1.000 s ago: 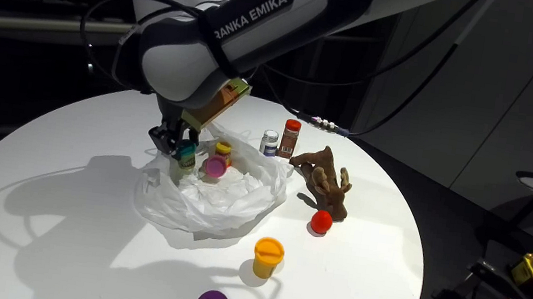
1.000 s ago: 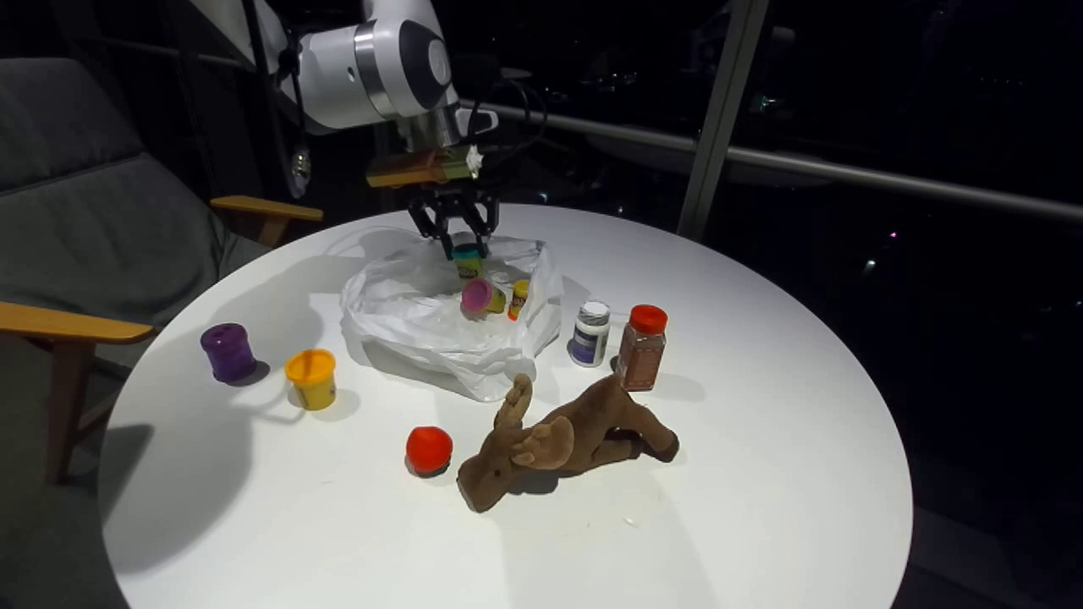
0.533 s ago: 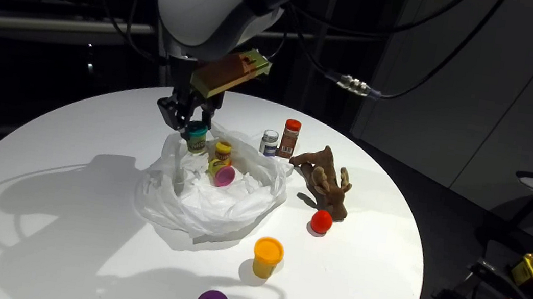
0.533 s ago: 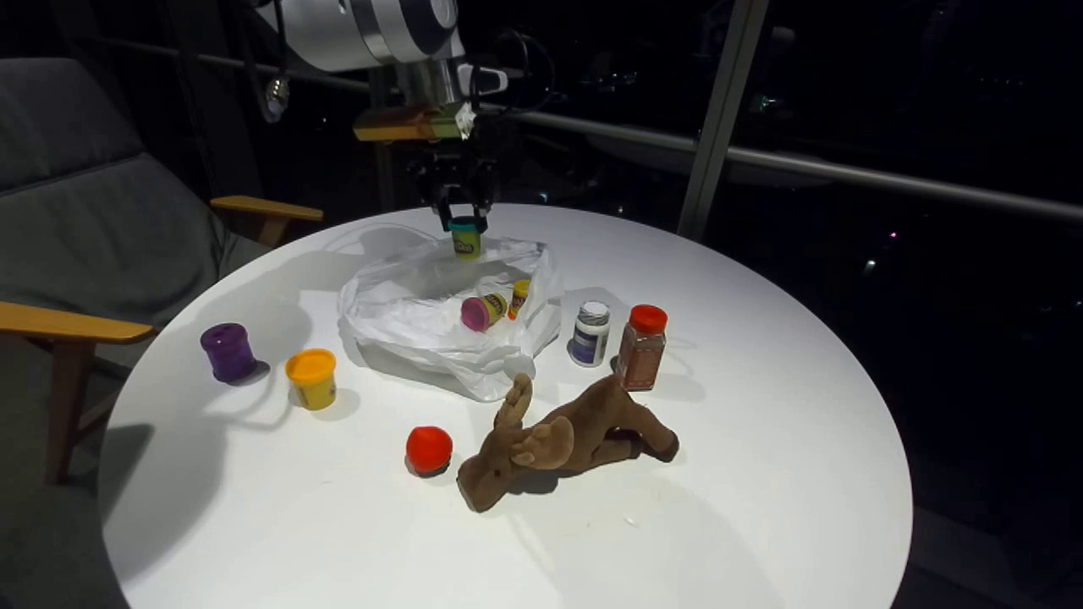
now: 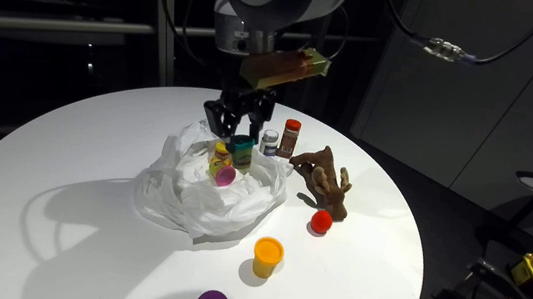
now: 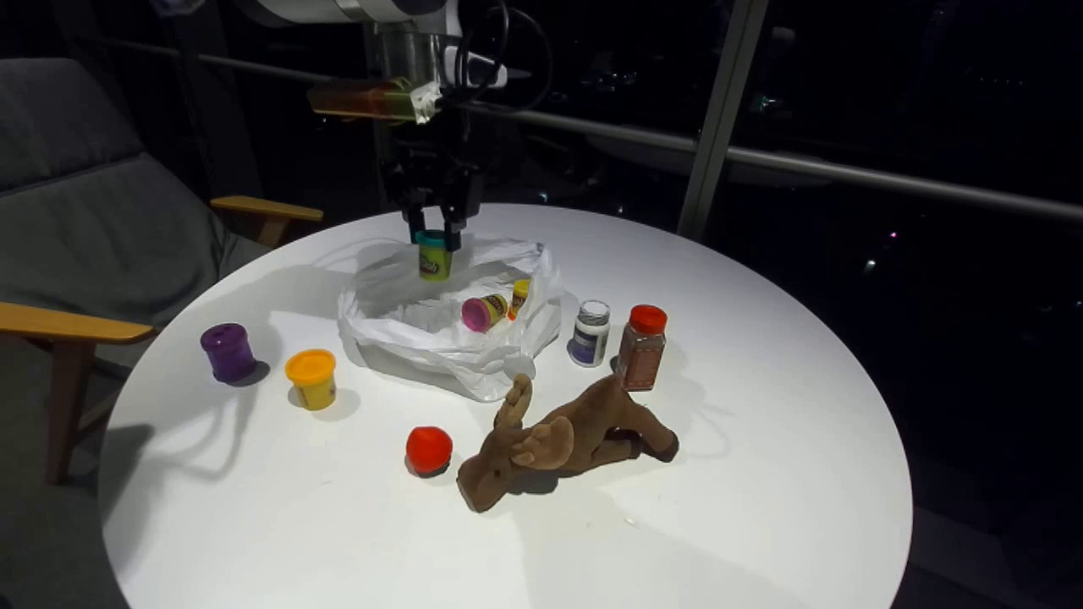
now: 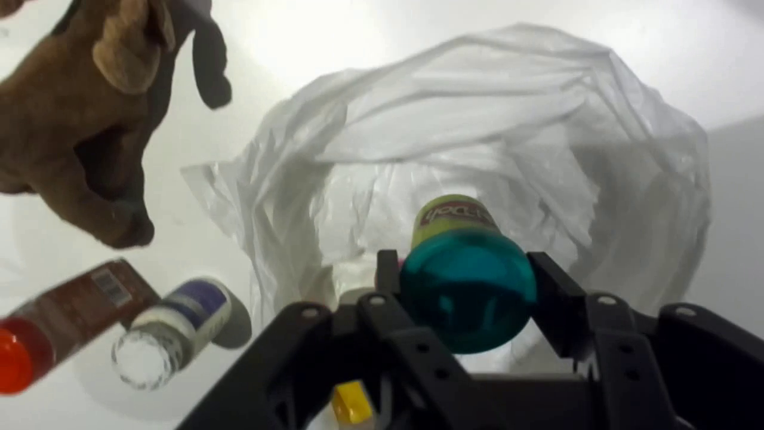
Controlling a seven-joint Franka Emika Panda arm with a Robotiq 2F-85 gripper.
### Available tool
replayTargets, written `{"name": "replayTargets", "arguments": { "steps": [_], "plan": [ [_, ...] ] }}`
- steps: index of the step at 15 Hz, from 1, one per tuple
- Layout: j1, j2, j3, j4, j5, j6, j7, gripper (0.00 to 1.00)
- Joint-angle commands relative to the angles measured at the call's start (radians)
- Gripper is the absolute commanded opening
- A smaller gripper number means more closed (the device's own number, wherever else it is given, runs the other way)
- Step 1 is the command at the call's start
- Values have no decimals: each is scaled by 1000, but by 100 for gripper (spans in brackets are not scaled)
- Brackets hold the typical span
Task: Remove all the contents from the white plastic bag and put them on the table
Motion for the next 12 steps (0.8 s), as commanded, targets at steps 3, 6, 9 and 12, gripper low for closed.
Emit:
{"name": "replayTargets", "arguments": {
  "steps": [3,6,9,12],
  "plan": [
    [-82,-168,44,-366,88,27,-31,31],
    [-92,-221,41,-531,66,96,-39,31],
    [-78,-248,46,-630,40,239,-46,31],
    [-63,-262,57,-696,30,401,-36,31]
  ]
}}
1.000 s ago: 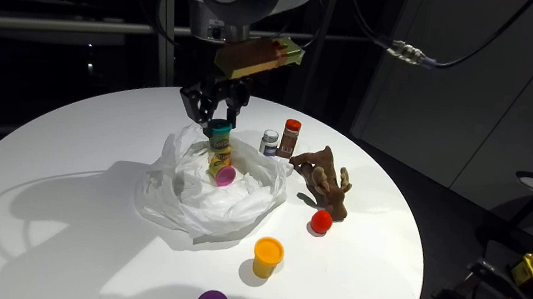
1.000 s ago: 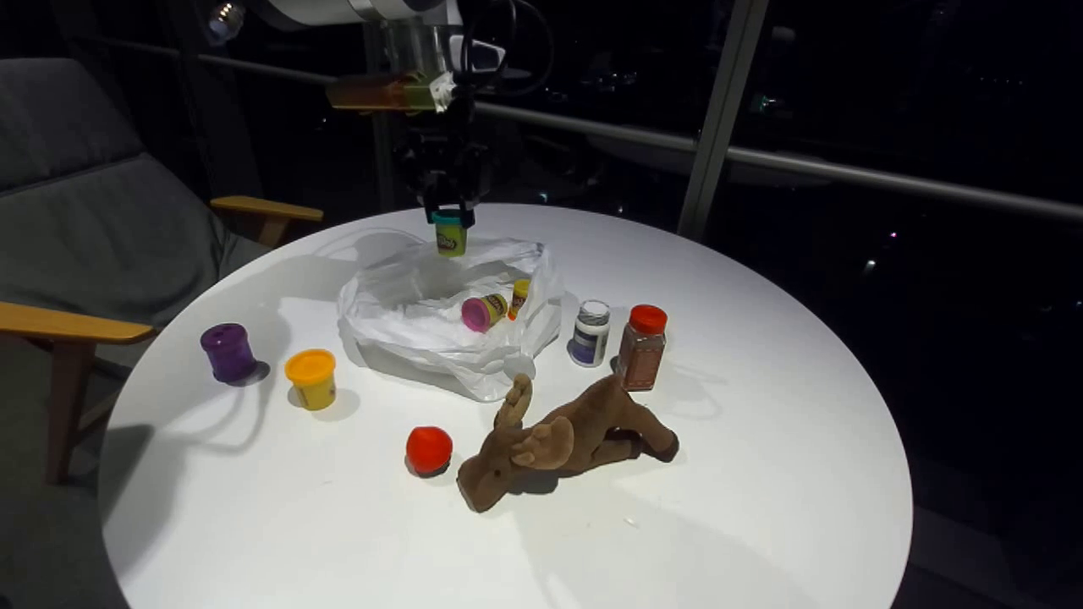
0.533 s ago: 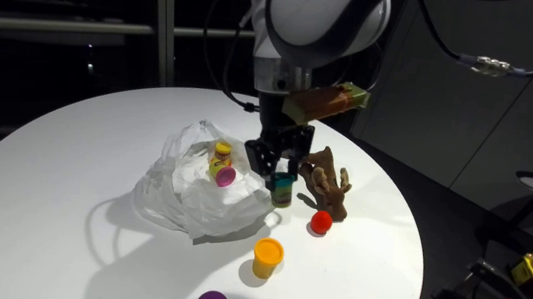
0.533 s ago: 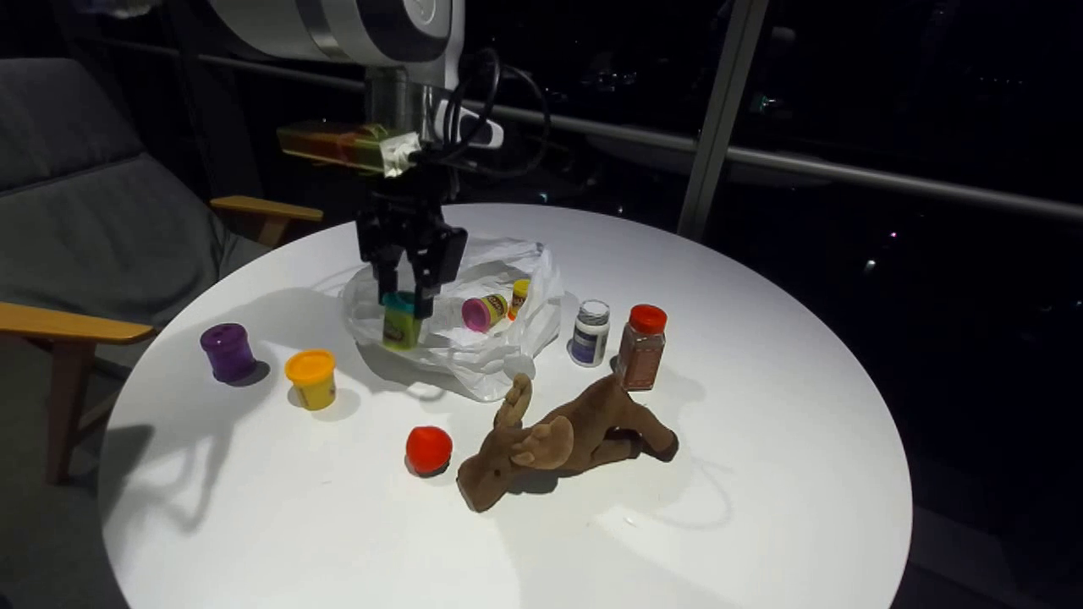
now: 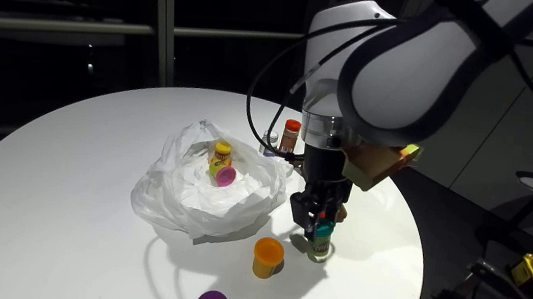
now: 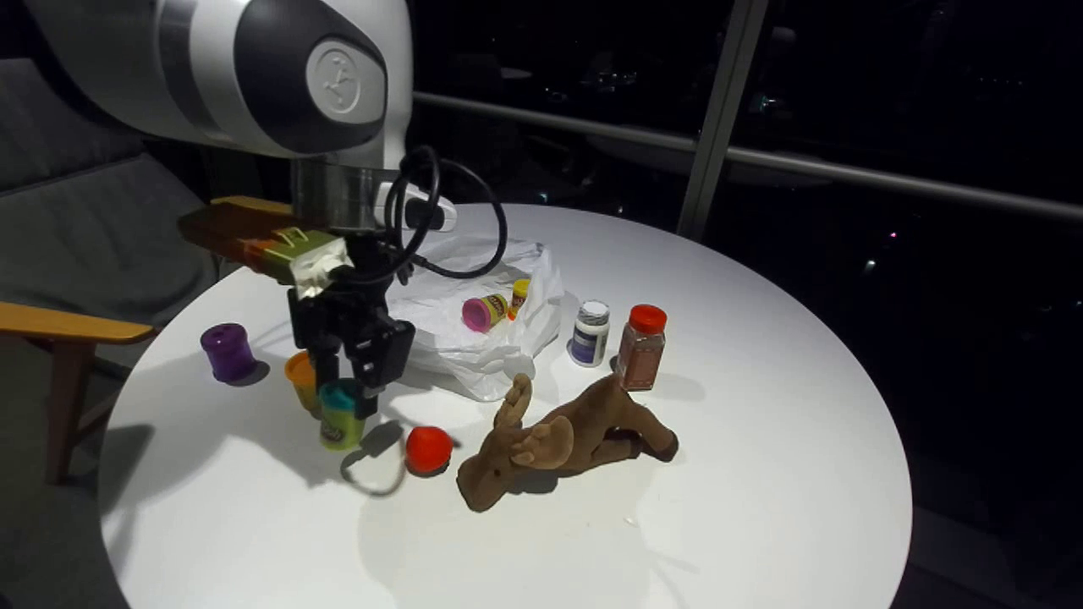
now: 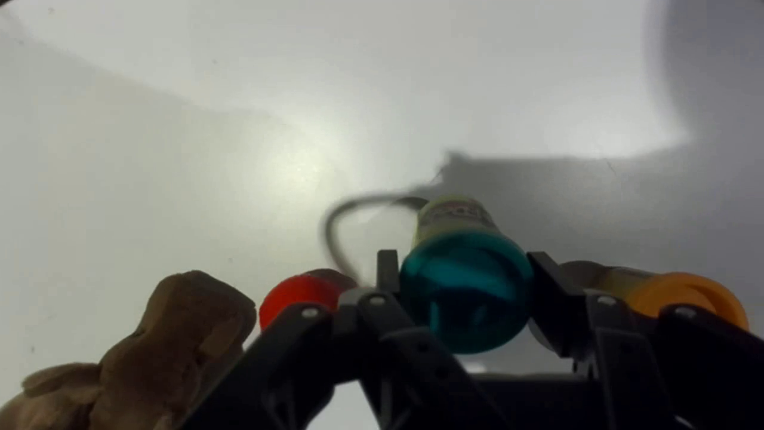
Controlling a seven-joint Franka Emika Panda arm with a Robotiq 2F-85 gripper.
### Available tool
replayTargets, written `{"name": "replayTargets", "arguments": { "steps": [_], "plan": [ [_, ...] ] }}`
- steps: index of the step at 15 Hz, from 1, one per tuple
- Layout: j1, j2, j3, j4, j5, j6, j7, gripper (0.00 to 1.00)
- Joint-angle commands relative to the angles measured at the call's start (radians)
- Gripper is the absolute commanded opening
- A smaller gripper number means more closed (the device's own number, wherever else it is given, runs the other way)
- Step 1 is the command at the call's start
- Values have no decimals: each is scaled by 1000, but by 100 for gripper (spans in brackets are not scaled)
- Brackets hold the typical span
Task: Remove all the contents from the white plastic bag and put them on the table
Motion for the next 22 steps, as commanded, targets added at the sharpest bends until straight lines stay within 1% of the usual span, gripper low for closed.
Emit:
{"name": "replayTargets", "arguments": {
  "steps": [1,2,4,6,7,8,10,11,14,15,16,18,21,22],
  "plan": [
    [29,-60,-1,-101,-52,176,21,31],
    [38,-62,-5,-115,-67,213,27,31],
    [53,-59,-15,-132,-95,252,33,31],
    [62,-60,-22,-145,-112,269,35,31],
    [57,-61,-16,-149,-103,273,26,81],
    [45,-64,-3,-154,-80,277,16,81],
    [36,-82,5,-155,-63,264,5,95],
    [12,-100,30,-148,-21,224,-18,100],
    [-18,-151,49,-116,55,161,-31,100],
    [-20,-165,46,-90,68,152,-23,100],
    [-33,-170,59,-57,105,131,-36,100],
    [-47,-151,73,33,167,100,-42,100],
    [-46,-67,74,182,177,92,-56,100],
    [-41,-37,69,221,157,93,-57,100]
  ]
}}
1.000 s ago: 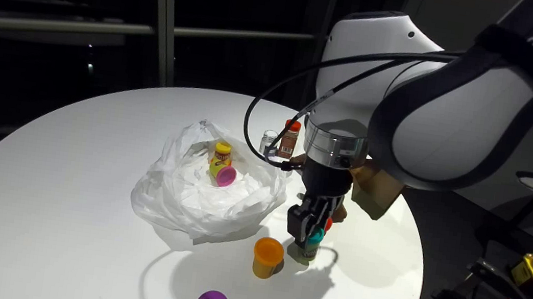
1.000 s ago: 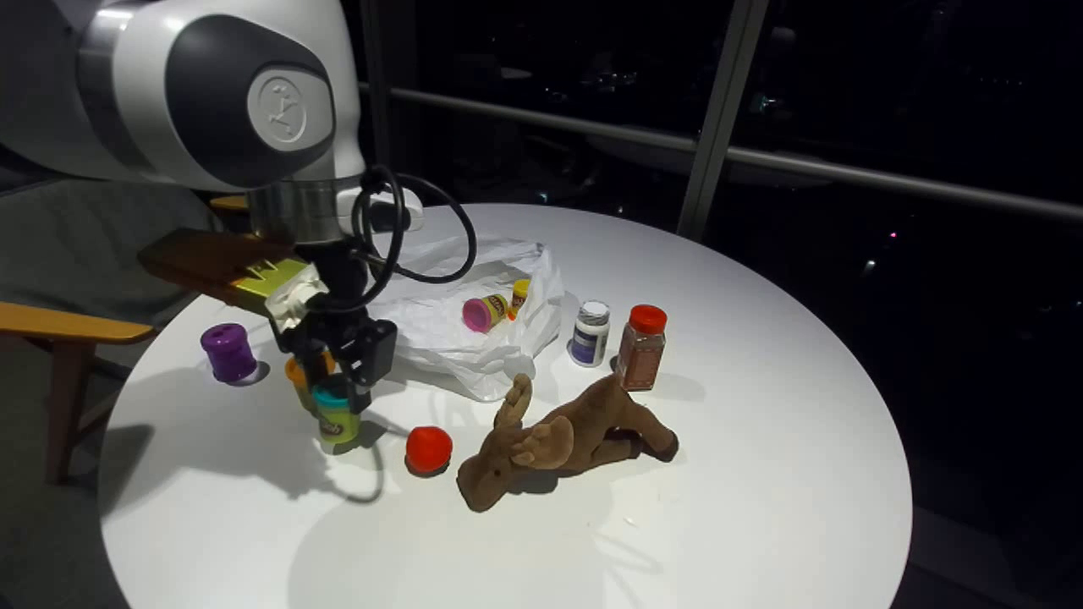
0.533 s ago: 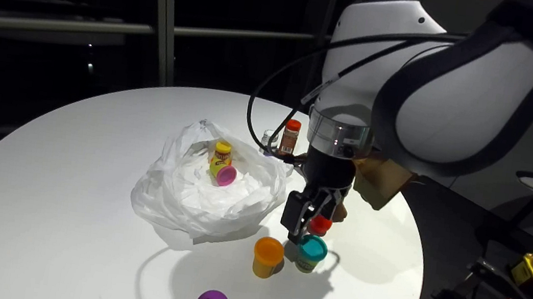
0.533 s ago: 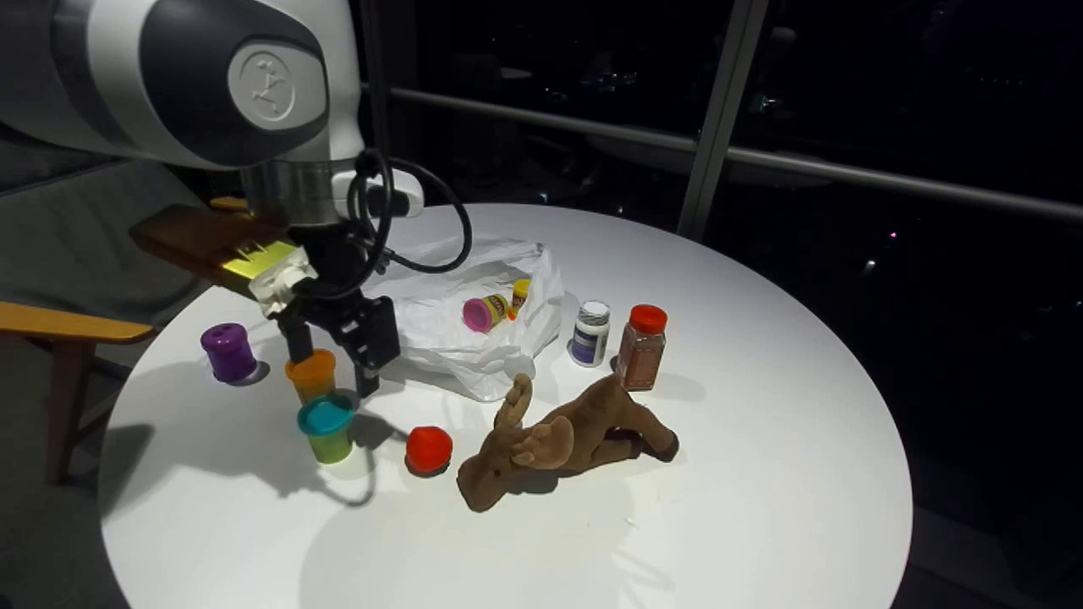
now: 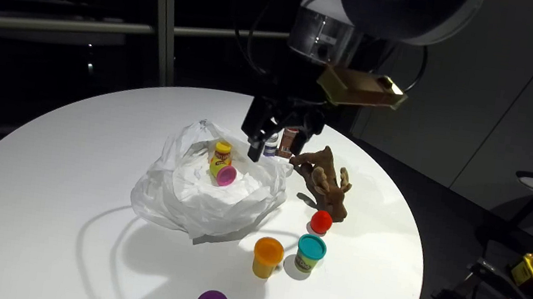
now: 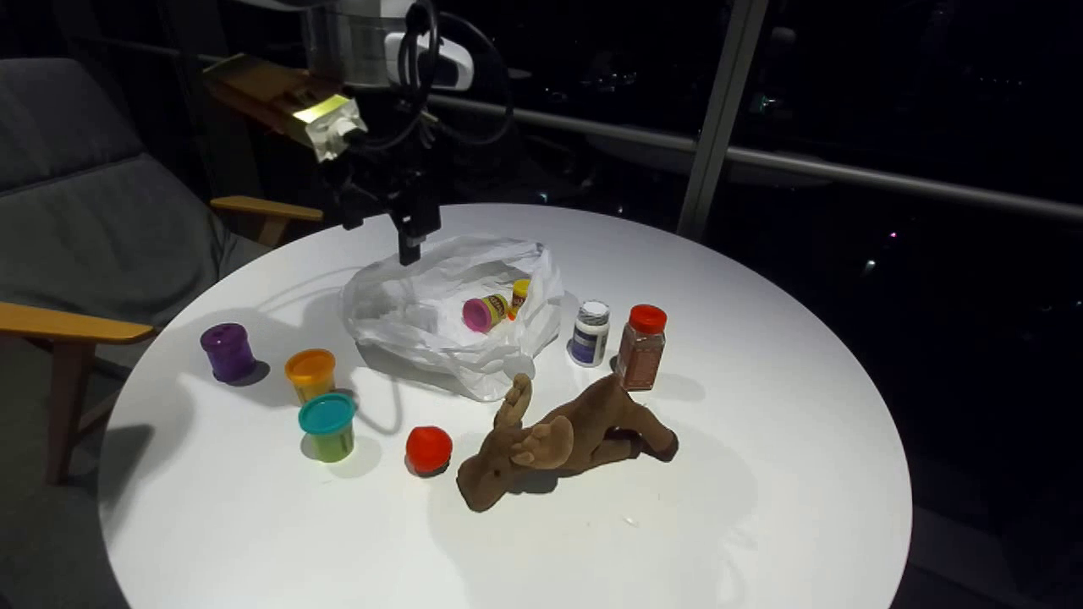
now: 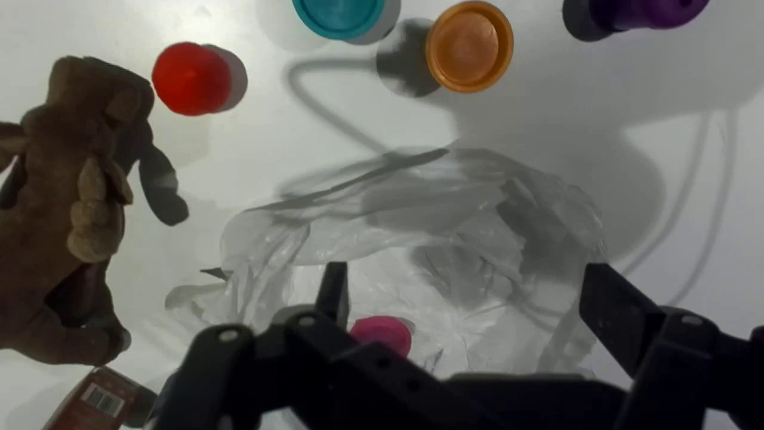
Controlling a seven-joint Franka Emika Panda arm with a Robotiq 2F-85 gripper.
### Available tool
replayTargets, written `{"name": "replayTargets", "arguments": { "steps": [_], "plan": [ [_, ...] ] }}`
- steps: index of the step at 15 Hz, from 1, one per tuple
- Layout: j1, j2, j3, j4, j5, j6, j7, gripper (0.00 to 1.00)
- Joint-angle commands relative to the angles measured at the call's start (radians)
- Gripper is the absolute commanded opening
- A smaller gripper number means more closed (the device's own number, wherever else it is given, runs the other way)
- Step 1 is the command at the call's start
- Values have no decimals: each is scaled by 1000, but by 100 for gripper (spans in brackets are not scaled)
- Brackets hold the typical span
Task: Remove all the contents from the white plastic bag and put them on the table
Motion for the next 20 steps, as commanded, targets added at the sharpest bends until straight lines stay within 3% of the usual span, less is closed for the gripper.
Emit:
{"name": "replayTargets", "arguments": {
  "steps": [1,10,20],
  "plan": [
    [2,136,4,183,-25,-19,-22,100],
    [52,456,-64,516,-187,-115,-34,100],
    [53,657,-104,793,-217,-218,-46,100]
  ]
}}
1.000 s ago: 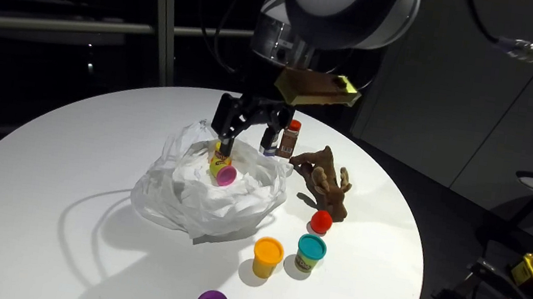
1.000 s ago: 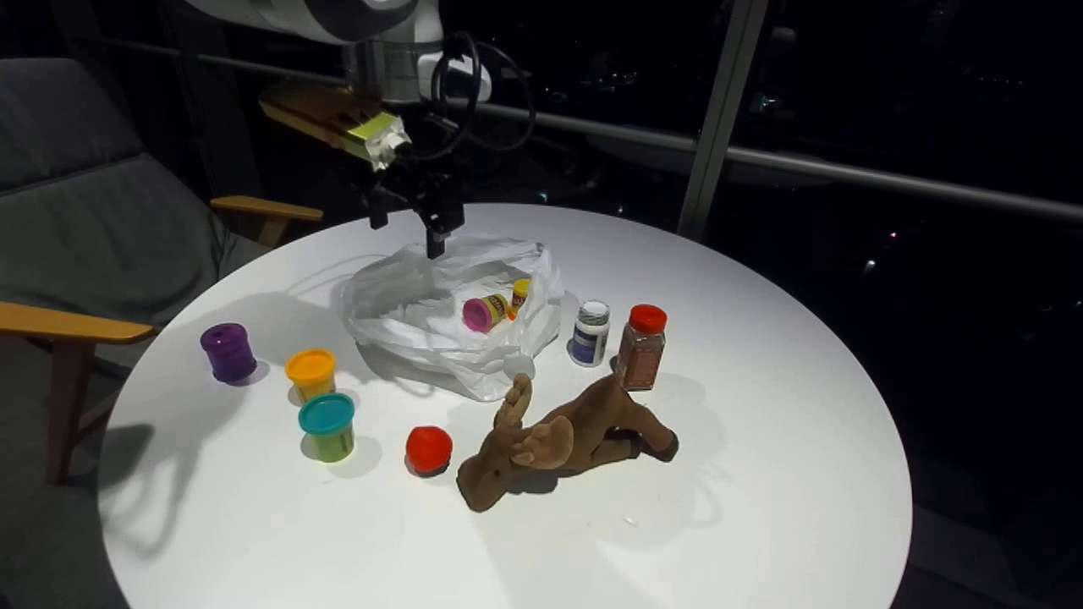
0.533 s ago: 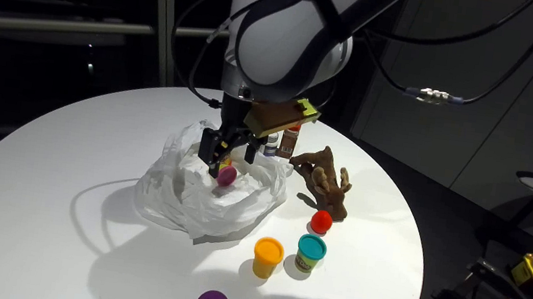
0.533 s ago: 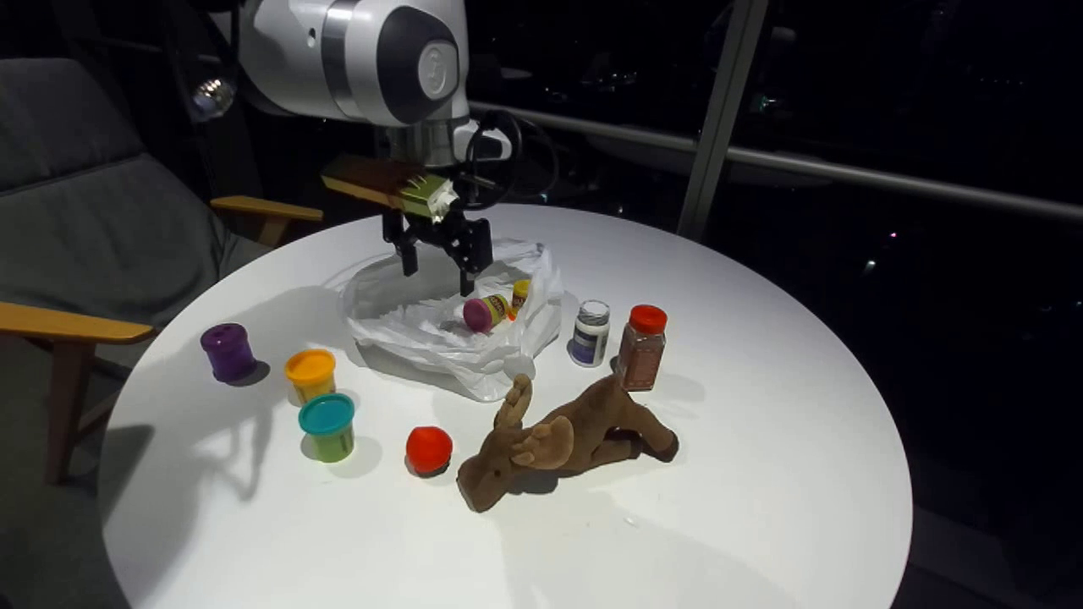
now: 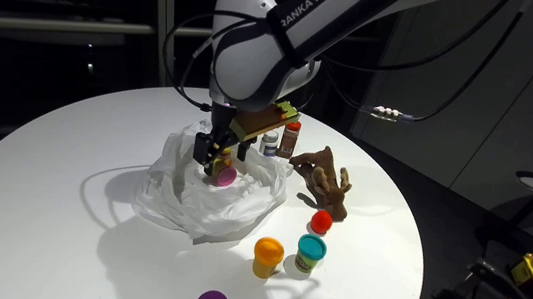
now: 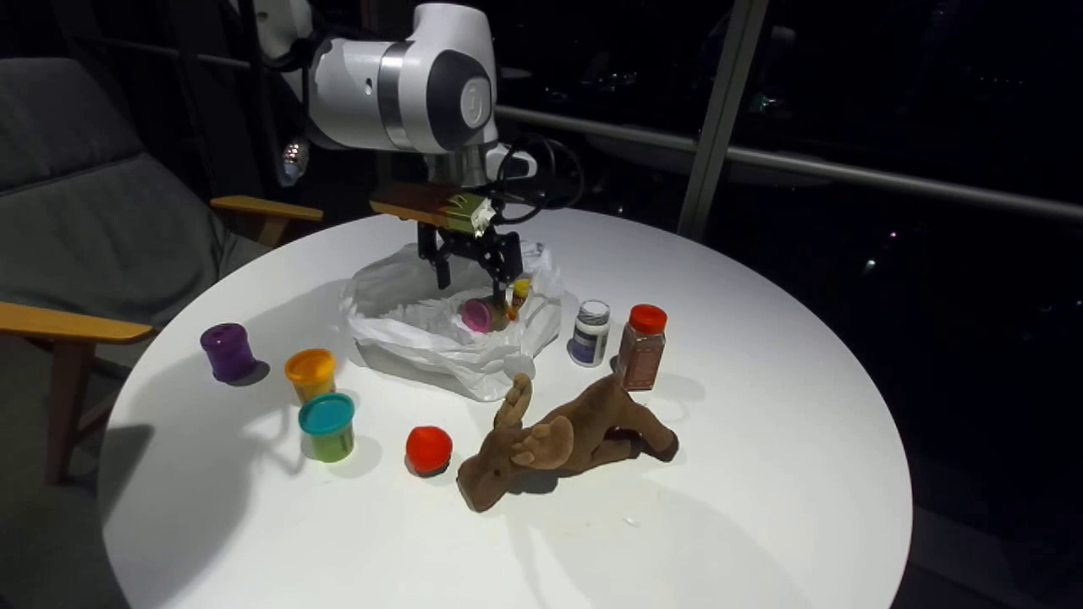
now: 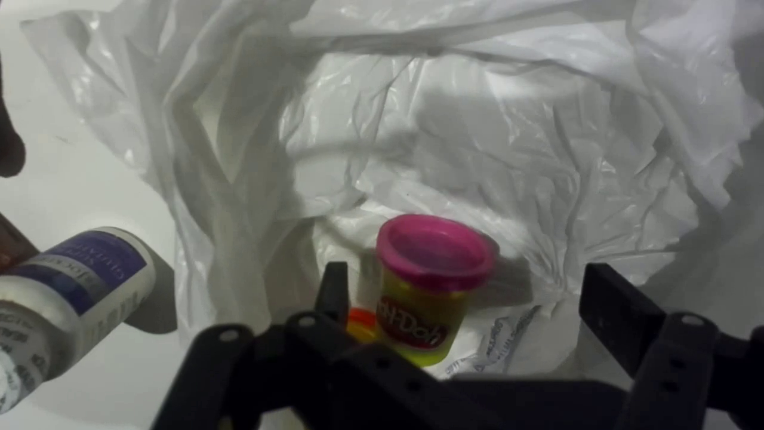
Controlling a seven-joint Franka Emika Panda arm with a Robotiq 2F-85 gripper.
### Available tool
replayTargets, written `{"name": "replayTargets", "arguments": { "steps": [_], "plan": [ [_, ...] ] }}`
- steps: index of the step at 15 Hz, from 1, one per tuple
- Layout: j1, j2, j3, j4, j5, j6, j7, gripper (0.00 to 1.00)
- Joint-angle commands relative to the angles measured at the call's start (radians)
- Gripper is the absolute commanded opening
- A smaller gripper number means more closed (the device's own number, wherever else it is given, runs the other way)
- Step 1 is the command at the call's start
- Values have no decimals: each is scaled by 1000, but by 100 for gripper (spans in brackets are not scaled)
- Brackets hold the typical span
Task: Remove all the contents from the white plastic bag and put them on the table
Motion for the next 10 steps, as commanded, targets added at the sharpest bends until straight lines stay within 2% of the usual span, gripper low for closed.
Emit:
{"name": "replayTargets", "arguments": {
  "steps": [1,4,5,6,10],
  "plan": [
    [8,79,-18,137,-14,-76,-8,100],
    [3,122,-21,203,-8,-116,-4,100],
    [3,130,-22,219,-8,-128,-3,90],
    [1,141,-21,238,-5,-143,-4,74],
    [-3,163,-16,281,-2,-187,-13,42]
  ]
}}
